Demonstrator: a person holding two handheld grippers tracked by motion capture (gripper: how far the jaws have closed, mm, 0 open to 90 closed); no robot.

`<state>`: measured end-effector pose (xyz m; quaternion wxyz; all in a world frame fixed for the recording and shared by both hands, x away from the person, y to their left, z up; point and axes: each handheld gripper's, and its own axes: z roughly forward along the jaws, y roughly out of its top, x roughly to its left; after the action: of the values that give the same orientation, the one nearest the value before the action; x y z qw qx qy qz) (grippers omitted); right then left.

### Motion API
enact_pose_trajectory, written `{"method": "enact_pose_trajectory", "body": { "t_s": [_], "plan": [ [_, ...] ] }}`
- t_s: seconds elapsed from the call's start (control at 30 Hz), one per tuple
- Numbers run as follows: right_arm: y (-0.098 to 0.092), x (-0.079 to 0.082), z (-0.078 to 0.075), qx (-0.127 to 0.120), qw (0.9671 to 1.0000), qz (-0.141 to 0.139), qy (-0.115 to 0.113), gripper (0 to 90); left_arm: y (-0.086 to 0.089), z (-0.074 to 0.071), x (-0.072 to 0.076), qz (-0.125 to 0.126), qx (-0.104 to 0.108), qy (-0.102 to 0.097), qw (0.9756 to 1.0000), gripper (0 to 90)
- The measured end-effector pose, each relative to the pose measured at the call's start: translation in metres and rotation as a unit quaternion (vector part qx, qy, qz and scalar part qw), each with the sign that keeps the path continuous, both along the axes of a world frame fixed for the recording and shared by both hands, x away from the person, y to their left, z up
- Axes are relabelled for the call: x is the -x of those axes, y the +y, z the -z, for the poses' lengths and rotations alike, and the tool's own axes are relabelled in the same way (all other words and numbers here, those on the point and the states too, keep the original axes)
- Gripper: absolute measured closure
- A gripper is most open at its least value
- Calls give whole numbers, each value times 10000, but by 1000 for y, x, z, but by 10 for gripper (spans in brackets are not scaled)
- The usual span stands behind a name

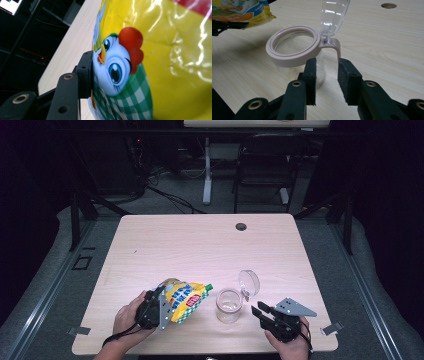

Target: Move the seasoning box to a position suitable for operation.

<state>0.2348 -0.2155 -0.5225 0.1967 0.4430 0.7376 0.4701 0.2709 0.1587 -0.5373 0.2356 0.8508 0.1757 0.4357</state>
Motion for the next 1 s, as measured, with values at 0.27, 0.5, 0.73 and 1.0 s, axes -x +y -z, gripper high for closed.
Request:
{"method": "enact_pose_trajectory", "body": {
  "t_s": [0.27,0.5,0.73,1.0],
  "plan": [
    [-1,0,-1,-9,10000,3,-16,685,-2,-1,0,41,-393,-389,9985,545],
    [-2,1,-2,-24,10000,15,-44,684,-6,1,0,111,-550,-515,9971,545],
    [-2,0,-1,-35,10000,17,-50,685,-8,-1,1,138,-840,-609,9945,545],
    [-3,1,-2,-53,10000,28,-60,685,-15,-5,3,263,-1019,-751,9916,545]
  ]
}}
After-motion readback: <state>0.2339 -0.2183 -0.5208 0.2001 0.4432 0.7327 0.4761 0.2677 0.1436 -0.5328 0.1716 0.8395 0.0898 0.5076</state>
